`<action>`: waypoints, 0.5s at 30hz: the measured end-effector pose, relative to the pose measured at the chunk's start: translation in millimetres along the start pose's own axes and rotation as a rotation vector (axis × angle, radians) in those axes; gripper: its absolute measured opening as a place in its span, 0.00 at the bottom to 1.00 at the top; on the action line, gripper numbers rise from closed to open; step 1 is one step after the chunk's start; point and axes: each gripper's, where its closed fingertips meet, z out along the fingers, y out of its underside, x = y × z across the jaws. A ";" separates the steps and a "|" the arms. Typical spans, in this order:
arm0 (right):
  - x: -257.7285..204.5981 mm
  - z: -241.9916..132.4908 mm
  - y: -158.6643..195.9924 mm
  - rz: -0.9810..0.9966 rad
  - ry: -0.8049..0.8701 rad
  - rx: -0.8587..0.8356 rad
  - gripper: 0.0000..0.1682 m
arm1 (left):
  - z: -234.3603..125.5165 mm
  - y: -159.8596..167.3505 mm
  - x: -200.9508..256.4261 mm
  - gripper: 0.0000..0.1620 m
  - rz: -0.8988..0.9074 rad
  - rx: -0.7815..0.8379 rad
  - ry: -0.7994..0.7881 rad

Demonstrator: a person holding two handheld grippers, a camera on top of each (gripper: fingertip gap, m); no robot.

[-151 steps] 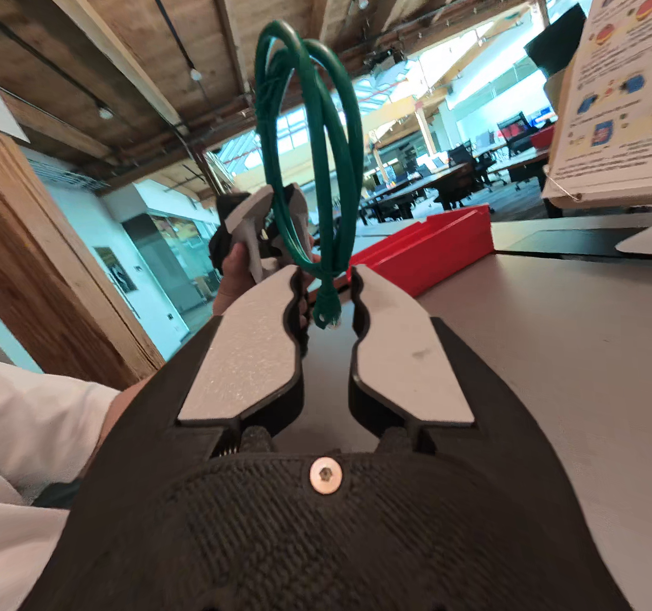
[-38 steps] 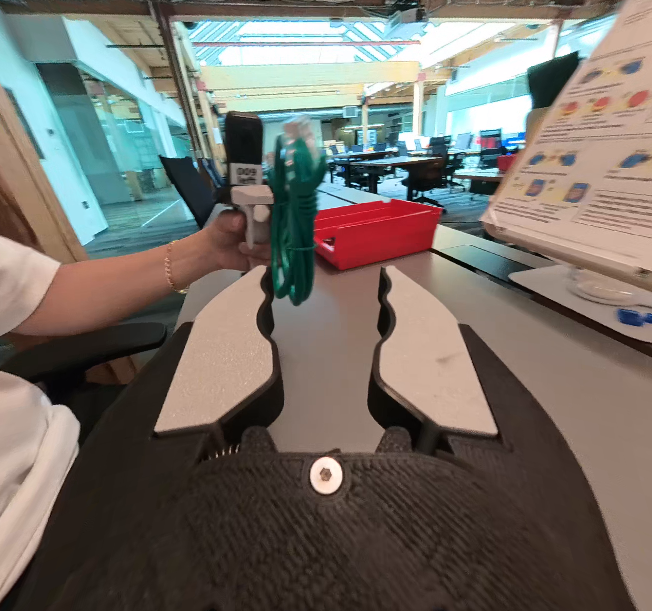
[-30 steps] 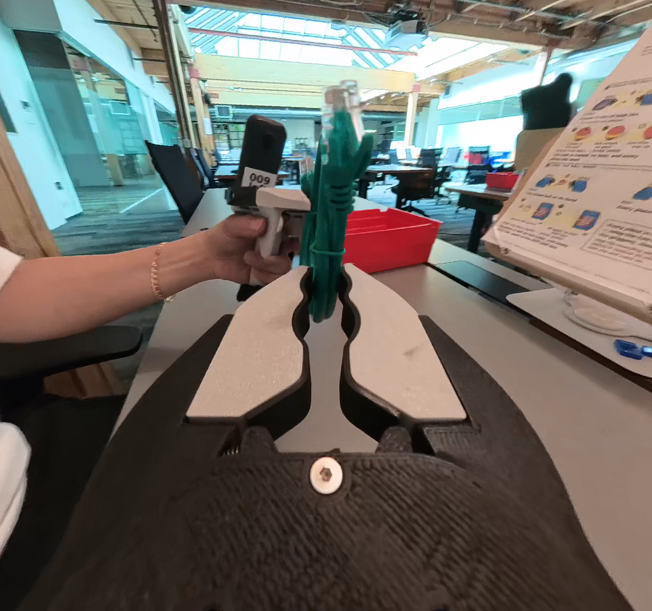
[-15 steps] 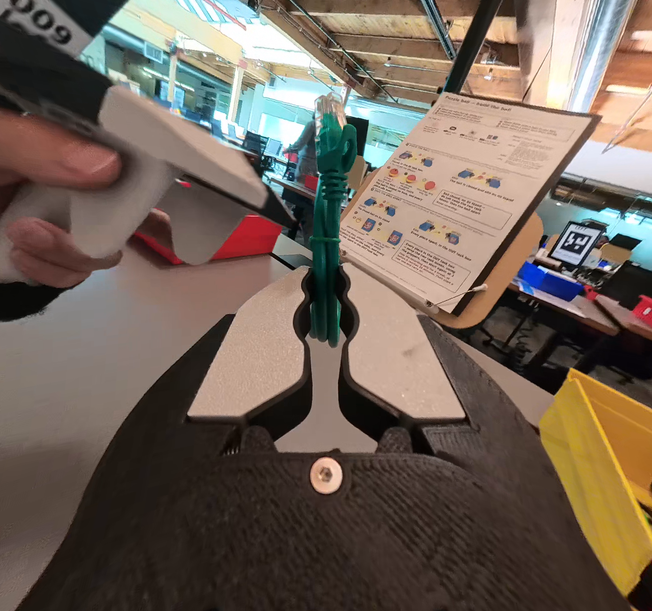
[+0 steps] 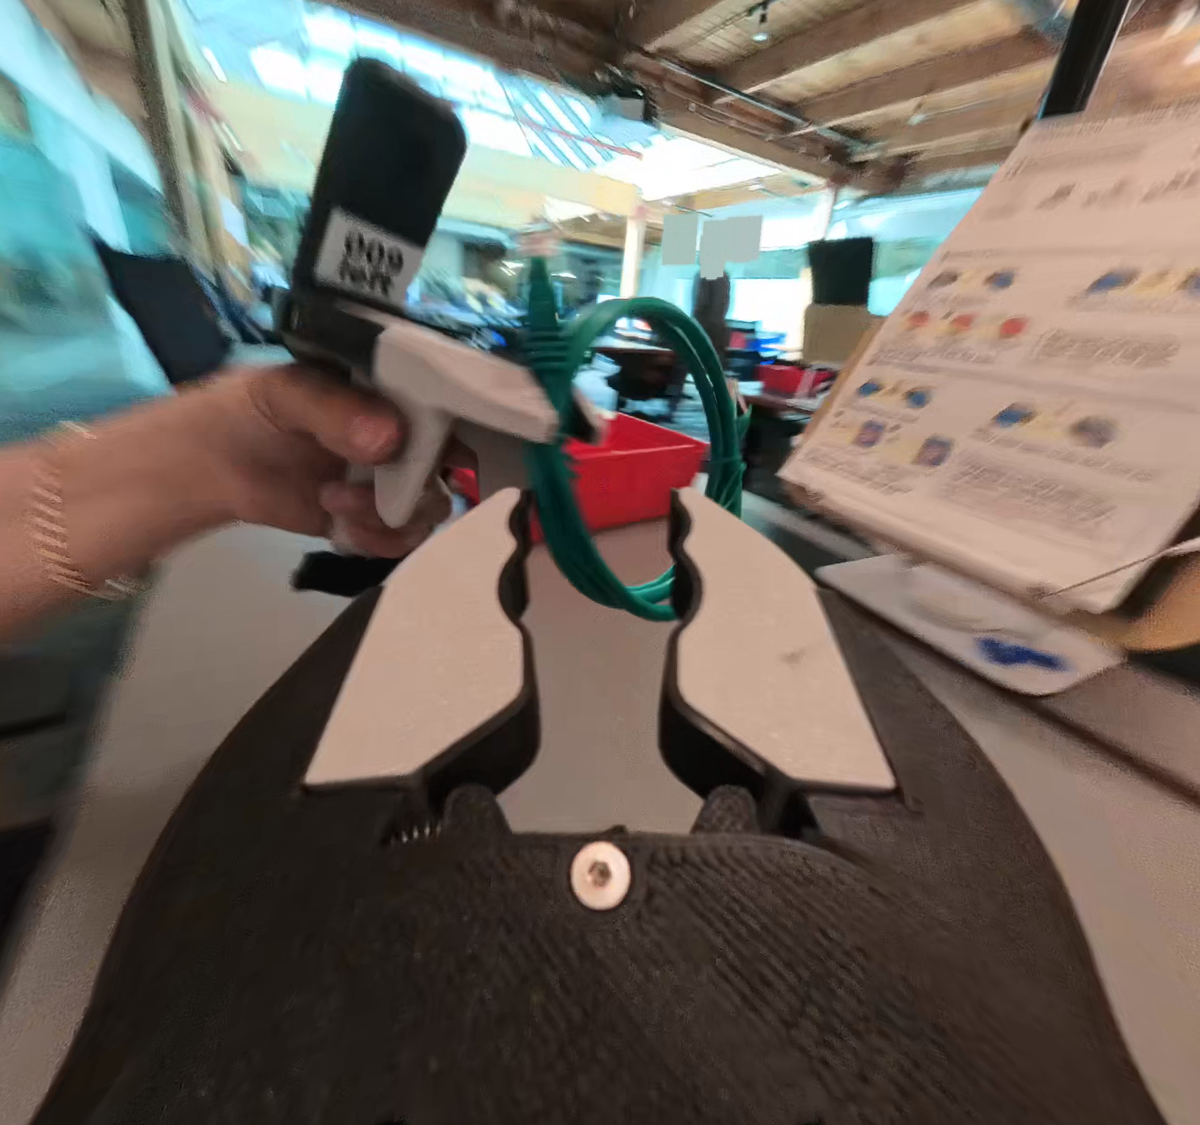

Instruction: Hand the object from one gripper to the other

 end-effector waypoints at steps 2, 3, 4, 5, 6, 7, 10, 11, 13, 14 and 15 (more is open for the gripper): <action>13.0 -8.8 -0.1 0.287 -0.075 0.003 0.42 | -11.1 -5.8 18.0 0.07 0.034 0.015 0.172; 21.6 -13.4 1.8 0.409 -0.092 0.005 0.45 | -18.5 -8.9 29.5 0.07 0.045 0.028 0.276; 27.5 -17.8 2.0 0.511 -0.113 0.028 0.48 | -26.4 -11.1 39.8 0.07 0.050 0.037 0.371; 30.2 -21.3 1.7 0.605 -0.146 0.053 0.48 | -34.0 -11.6 48.6 0.07 0.051 0.038 0.457; 31.2 -22.9 3.0 0.687 -0.180 0.062 0.47 | -40.6 -11.0 55.3 0.07 0.053 0.031 0.527; 29.9 -23.2 4.0 0.750 -0.215 0.067 0.46 | -45.4 -9.2 59.6 0.07 0.057 0.022 0.577; 9.4 -19.9 6.3 0.832 -0.351 0.035 0.45 | -56.1 1.1 71.1 0.07 0.073 -0.017 0.703; 2.3 -17.4 7.5 0.831 -0.380 0.018 0.44 | -59.3 4.4 75.8 0.07 0.073 -0.023 0.746; -1.6 -10.7 9.1 0.798 -0.357 0.018 0.43 | -63.6 10.9 84.1 0.07 0.074 -0.030 0.815; -0.6 -7.9 10.3 0.777 -0.328 0.019 0.43 | -63.0 14.3 85.3 0.07 0.076 -0.034 0.819; 0.8 -5.9 10.4 0.741 -0.299 0.024 0.41 | -61.0 17.6 84.8 0.07 0.078 -0.042 0.808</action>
